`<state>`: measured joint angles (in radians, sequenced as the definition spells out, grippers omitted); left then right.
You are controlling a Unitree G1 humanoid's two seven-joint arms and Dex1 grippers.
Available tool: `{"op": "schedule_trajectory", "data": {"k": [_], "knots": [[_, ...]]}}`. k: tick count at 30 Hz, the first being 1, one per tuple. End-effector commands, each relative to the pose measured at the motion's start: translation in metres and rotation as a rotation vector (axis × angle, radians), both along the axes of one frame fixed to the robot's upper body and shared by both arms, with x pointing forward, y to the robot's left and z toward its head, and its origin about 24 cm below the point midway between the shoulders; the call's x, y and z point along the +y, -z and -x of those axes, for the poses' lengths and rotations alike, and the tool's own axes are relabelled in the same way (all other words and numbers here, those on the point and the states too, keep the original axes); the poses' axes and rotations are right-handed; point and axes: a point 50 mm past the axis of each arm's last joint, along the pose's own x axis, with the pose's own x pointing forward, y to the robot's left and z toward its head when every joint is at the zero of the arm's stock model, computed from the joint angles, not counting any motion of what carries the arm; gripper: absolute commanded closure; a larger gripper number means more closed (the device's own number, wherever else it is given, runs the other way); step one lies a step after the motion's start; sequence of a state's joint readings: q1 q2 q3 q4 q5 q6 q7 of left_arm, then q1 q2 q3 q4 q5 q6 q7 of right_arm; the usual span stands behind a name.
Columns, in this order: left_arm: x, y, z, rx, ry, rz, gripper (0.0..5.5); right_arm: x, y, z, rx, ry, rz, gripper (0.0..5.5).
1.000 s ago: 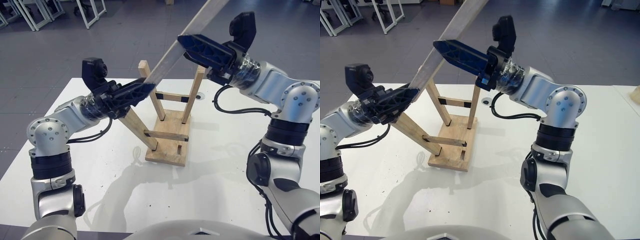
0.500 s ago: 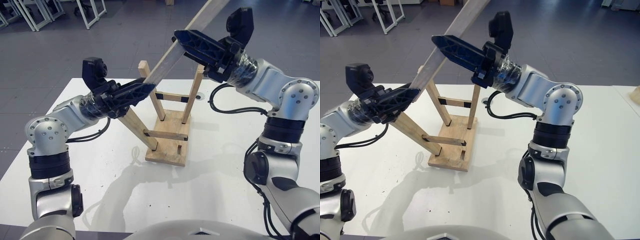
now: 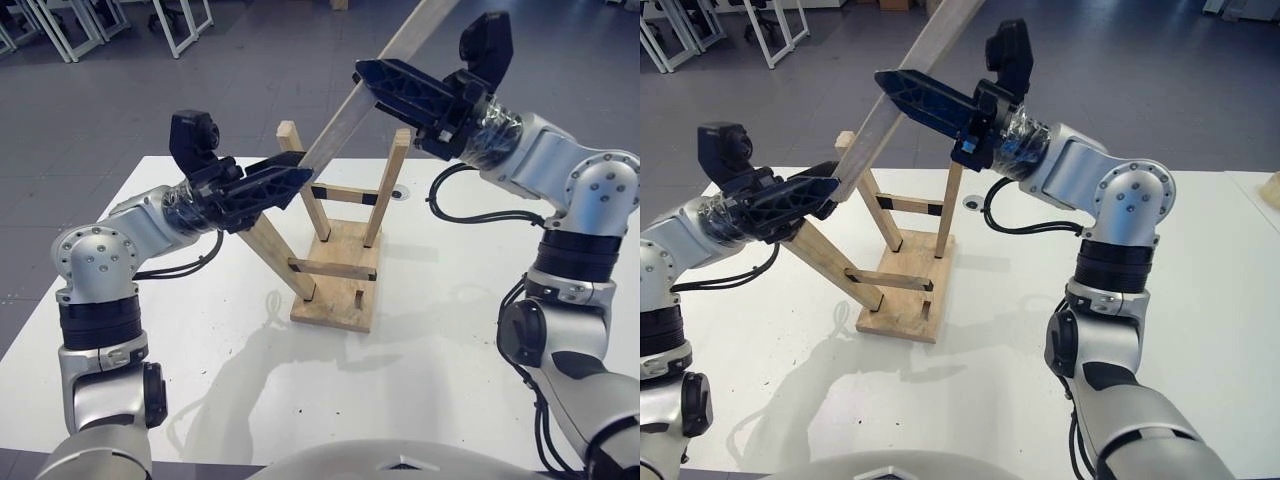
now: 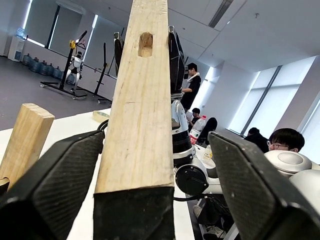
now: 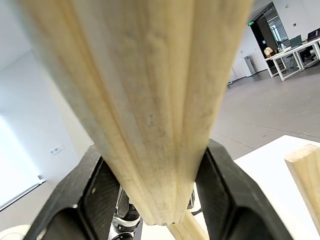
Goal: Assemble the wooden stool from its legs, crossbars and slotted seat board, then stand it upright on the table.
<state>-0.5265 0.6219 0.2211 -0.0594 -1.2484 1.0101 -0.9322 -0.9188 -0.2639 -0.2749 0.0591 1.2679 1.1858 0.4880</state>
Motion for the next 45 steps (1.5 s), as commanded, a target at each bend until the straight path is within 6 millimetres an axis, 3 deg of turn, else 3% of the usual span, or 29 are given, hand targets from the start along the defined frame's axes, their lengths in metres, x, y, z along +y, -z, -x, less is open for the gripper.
{"op": "schedule_trajectory", "data": {"k": [1, 7, 11, 16, 19, 27, 36, 39, 41, 45], "knots": [[0.005, 0.01, -0.005, 0.064, -0.04, -0.059, 0.94, -0.022, -0.001, 0.002, -0.028, 0.075, 0.02, 3.43], [0.004, 0.01, -0.001, 0.056, -0.063, -0.055, 0.07, -0.061, -0.003, 0.002, -0.059, 0.236, 0.096, 3.43], [-0.002, 0.014, 0.011, 0.064, -0.066, -0.045, 0.0, -0.075, 0.009, 0.004, -0.074, 0.324, 0.214, 3.43], [-0.003, 0.021, 0.023, 0.098, -0.081, -0.038, 0.0, -0.085, 0.036, 0.013, -0.09, 0.38, 0.381, 3.43], [-0.001, 0.022, 0.023, 0.1, -0.104, -0.041, 0.0, -0.09, 0.065, 0.021, -0.084, 0.383, 0.492, 3.43], [0.005, 0.007, 0.015, 0.048, -0.112, -0.068, 0.0, -0.073, 0.126, 0.049, -0.114, 0.234, 0.641, 3.44], [0.011, -0.046, 0.011, -0.071, -0.043, 0.089, 0.0, -0.074, 0.14, 0.049, -0.133, 0.236, 0.675, 3.44], [0.02, -0.062, 0.009, -0.11, -0.084, 0.119, 0.0, -0.073, 0.137, 0.05, -0.217, 0.239, 0.615, 3.44], [0.033, -0.053, -0.006, -0.074, -0.272, 0.072, 0.0, -0.073, 0.128, 0.051, -0.255, 0.226, 0.557, 3.44], [0.051, -0.012, -0.025, 0.035, -0.571, 0.014, 0.0, -0.077, 0.116, 0.053, -0.394, 0.21, 0.49, 3.44]]}}
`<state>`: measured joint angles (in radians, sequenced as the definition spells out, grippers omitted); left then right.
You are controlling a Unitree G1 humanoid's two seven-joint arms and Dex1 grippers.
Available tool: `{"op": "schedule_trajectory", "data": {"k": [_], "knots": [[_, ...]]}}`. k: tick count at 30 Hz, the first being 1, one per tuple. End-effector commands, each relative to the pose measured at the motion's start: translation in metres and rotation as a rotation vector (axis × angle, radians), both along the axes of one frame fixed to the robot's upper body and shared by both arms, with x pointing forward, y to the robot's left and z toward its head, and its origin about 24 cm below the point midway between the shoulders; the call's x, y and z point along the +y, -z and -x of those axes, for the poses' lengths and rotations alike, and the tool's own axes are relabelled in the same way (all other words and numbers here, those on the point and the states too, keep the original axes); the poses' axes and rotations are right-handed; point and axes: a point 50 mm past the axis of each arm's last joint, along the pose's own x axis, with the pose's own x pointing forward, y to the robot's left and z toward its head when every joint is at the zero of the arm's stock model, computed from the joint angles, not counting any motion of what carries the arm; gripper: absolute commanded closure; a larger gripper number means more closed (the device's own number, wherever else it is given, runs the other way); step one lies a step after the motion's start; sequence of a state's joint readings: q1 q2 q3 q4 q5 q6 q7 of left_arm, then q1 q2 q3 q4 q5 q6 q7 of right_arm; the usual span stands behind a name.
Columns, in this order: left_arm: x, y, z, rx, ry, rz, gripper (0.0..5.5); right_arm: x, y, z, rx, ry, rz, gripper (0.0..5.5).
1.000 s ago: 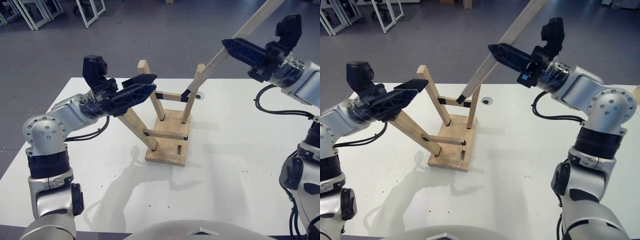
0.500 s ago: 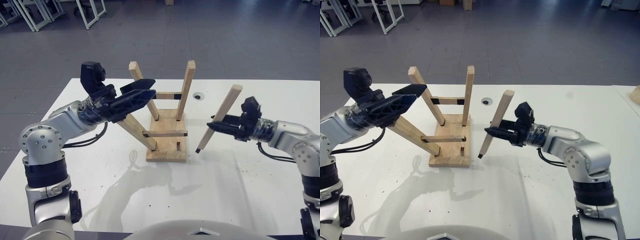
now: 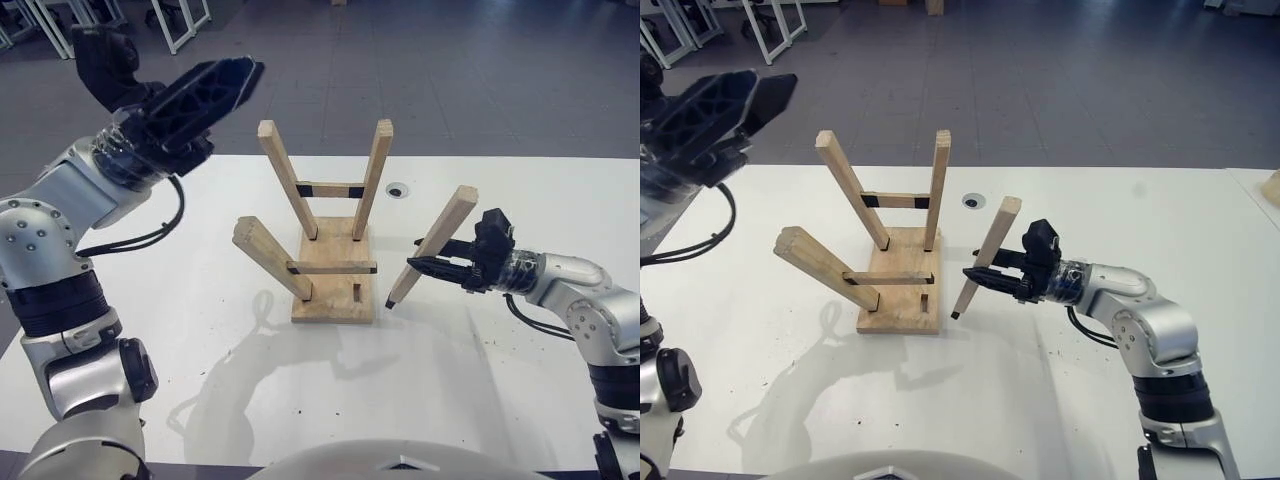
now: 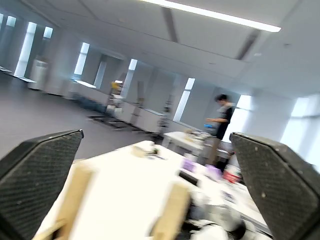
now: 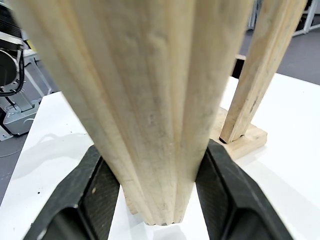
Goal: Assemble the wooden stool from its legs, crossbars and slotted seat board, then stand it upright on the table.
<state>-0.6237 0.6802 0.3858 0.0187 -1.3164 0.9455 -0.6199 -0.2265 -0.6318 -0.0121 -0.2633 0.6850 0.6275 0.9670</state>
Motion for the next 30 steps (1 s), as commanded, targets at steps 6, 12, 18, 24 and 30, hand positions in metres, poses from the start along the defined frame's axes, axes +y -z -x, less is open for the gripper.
{"op": "schedule_trajectory", "data": {"k": [6, 12, 18, 24, 30], "knots": [[0.008, 0.086, -0.006, 0.231, -0.287, 0.012, 0.0, -0.022, 0.016, -0.002, -0.227, -0.052, -0.172, 3.44], [0.003, 0.106, -0.006, 0.308, -0.277, -0.03, 0.0, 0.006, 0.039, -0.007, -0.263, -0.116, -0.186, 3.44], [-0.001, 0.127, 0.001, 0.366, -0.265, -0.053, 0.0, 0.016, 0.03, -0.009, -0.305, -0.147, -0.202, 3.44], [-0.005, 0.135, 0.004, 0.385, -0.255, -0.057, 0.0, 0.023, 0.024, -0.004, -0.291, -0.185, -0.233, 3.44], [-0.008, 0.133, 0.003, 0.384, -0.231, -0.073, 0.0, 0.024, 0.047, -0.003, -0.241, -0.179, -0.179, 3.44]]}}
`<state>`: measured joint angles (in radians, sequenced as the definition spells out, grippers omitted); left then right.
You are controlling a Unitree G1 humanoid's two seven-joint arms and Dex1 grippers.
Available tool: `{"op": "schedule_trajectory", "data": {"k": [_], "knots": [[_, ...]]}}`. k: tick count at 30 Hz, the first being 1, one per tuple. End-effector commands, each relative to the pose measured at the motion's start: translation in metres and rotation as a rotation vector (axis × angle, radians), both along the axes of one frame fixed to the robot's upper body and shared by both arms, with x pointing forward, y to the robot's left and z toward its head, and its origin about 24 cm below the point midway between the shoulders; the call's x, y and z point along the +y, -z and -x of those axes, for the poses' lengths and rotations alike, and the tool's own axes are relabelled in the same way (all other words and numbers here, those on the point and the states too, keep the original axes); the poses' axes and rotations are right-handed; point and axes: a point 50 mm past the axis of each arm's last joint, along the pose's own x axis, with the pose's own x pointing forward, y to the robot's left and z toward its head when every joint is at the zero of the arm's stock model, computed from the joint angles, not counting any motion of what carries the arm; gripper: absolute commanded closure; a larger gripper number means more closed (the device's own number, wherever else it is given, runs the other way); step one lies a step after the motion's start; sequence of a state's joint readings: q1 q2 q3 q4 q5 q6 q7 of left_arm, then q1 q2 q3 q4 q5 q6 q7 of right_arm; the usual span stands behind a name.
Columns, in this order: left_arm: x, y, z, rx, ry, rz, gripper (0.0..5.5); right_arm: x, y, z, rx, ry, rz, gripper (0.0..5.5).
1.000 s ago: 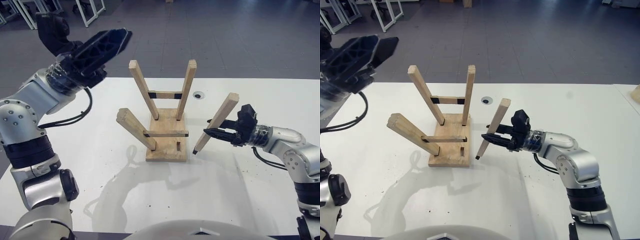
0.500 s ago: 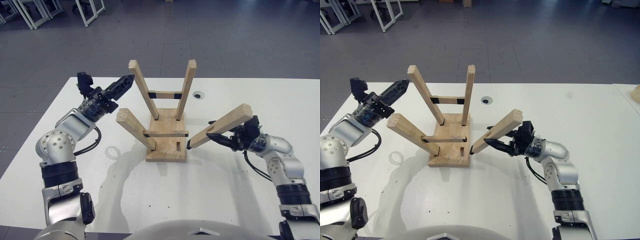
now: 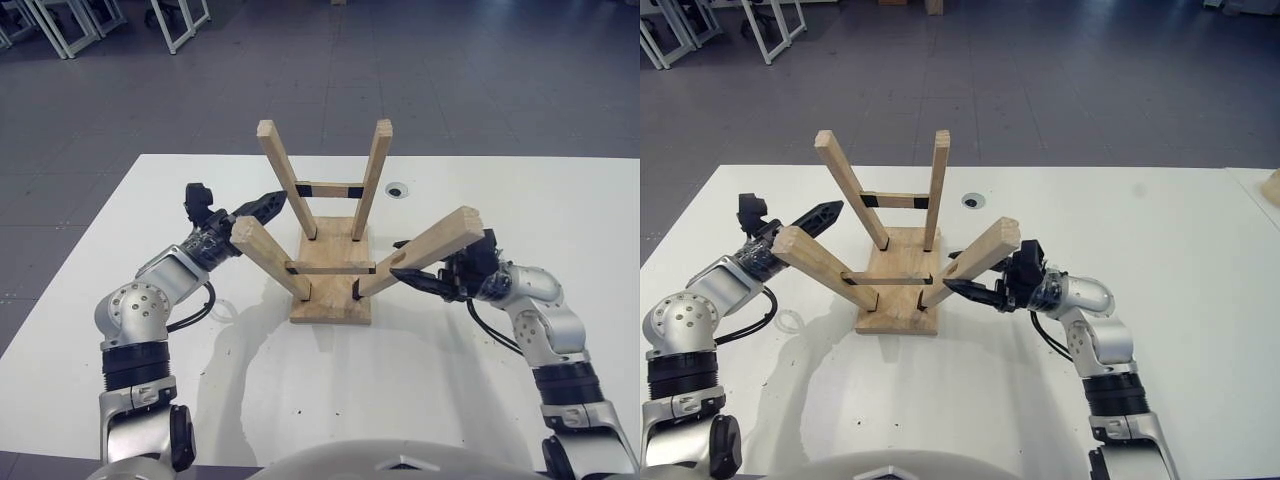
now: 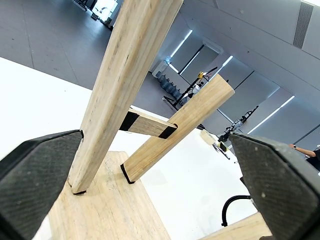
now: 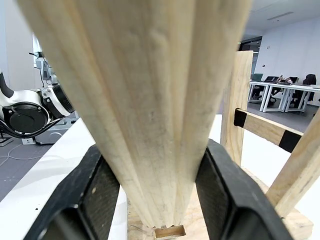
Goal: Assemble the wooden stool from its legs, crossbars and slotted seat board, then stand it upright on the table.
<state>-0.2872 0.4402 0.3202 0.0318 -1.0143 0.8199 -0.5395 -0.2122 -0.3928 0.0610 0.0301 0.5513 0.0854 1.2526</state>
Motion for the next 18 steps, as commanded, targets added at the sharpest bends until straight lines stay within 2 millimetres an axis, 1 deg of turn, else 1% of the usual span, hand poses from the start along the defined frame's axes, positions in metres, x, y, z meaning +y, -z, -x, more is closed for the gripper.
{"op": "schedule_trajectory", "data": {"k": [1, 5, 8, 11, 15, 18], "knots": [[-0.003, -0.005, -0.001, -0.009, 0.029, -0.024, 0.0, -0.001, 0.012, 0.0, 0.005, -0.001, 0.04, 3.44], [-0.004, -0.007, -0.001, -0.012, 0.038, -0.028, 0.0, -0.003, 0.013, -0.007, -0.008, -0.004, 0.067, 3.44], [-0.005, -0.007, 0.0, -0.012, 0.038, -0.026, 0.0, -0.001, 0.01, -0.01, -0.029, -0.049, 0.095, 3.44], [-0.006, -0.006, 0.001, -0.015, 0.041, -0.026, 0.0, -0.001, 0.001, -0.015, -0.057, -0.085, 0.115, 3.44], [-0.007, -0.006, 0.003, -0.018, 0.04, -0.025, 0.0, -0.001, -0.013, -0.018, -0.089, -0.152, 0.148, 3.44], [-0.008, -0.005, 0.004, -0.019, 0.035, -0.02, 0.0, -0.001, -0.02, -0.02, -0.097, -0.181, 0.168, 3.44]]}}
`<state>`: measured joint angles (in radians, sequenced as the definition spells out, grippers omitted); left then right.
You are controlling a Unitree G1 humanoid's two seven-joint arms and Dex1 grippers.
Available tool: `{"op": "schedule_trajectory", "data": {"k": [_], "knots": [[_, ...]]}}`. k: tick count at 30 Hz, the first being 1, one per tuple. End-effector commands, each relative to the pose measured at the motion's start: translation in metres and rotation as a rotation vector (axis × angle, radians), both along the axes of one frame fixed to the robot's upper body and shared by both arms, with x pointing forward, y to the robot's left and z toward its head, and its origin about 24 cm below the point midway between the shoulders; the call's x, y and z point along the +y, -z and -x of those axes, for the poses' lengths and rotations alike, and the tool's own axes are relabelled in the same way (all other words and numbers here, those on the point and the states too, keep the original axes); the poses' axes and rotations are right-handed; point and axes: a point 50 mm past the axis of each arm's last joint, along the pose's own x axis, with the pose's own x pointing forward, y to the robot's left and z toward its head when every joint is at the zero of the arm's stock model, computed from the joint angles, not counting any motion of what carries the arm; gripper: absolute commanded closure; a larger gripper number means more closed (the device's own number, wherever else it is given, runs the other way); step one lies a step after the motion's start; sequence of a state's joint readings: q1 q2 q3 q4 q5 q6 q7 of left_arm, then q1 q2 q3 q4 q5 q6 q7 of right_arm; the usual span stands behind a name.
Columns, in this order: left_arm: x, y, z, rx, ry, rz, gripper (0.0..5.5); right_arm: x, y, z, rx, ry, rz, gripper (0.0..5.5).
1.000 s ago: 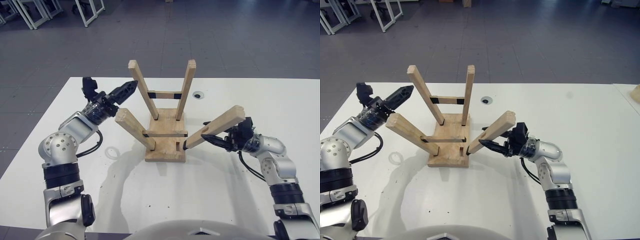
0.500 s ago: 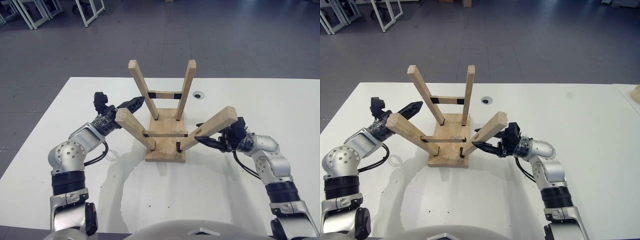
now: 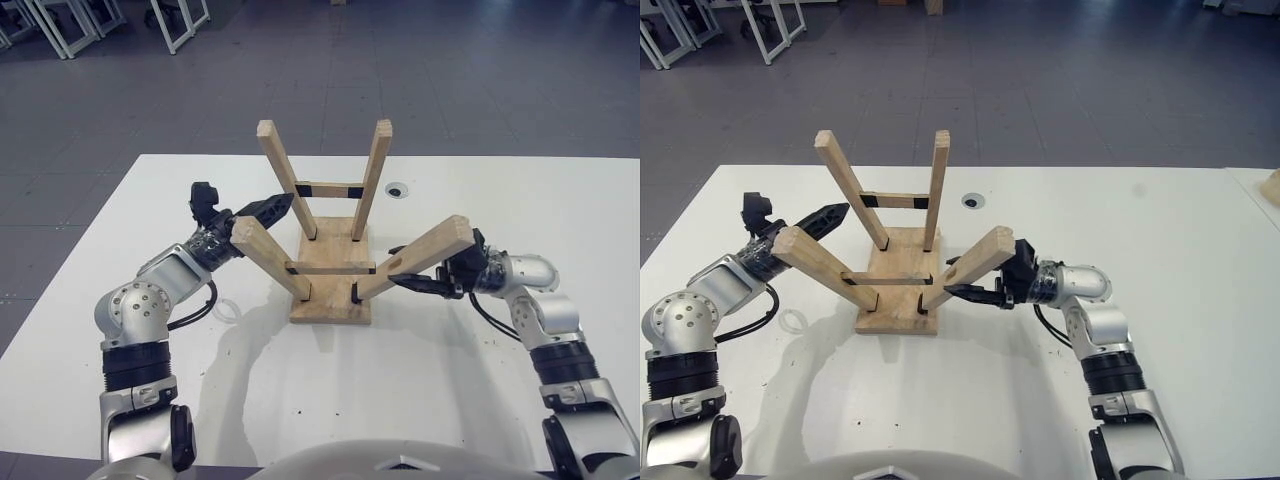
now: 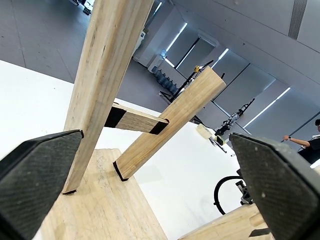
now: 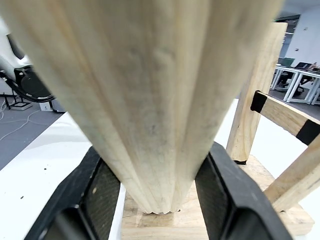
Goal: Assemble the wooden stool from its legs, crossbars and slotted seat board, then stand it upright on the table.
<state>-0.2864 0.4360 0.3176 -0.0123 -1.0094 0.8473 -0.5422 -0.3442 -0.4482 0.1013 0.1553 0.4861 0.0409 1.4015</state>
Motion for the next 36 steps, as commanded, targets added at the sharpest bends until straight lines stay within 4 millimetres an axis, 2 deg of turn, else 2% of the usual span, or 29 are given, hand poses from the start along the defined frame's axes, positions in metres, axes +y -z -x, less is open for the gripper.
{"op": "schedule_trajectory", "data": {"k": [1, 10, 16, 19, 24, 36], "knots": [[-0.003, 0.001, 0.002, -0.005, 0.001, -0.001, 0.0, 0.0, -0.011, -0.005, -0.028, -0.035, 0.039, 3.44], [-0.004, 0.001, 0.004, -0.003, -0.001, 0.003, 0.0, -0.001, -0.001, -0.012, -0.019, 0.024, 0.054, 3.44], [-0.005, 0.003, 0.005, 0.002, 0.001, 0.003, 0.0, 0.005, 0.003, -0.004, -0.004, -0.007, 0.052, 3.44], [-0.005, 0.003, 0.005, 0.002, 0.0, 0.004, 0.0, 0.003, 0.005, -0.003, -0.005, -0.02, 0.087, 3.44], [-0.006, 0.003, 0.005, 0.001, 0.0, 0.004, 0.0, 0.007, 0.001, -0.015, -0.046, 0.006, 0.199, 3.44], [-0.008, 0.006, 0.008, 0.002, -0.014, 0.015, 0.0, 0.023, -0.006, -0.015, -0.055, 0.023, 0.398, 3.44]]}}
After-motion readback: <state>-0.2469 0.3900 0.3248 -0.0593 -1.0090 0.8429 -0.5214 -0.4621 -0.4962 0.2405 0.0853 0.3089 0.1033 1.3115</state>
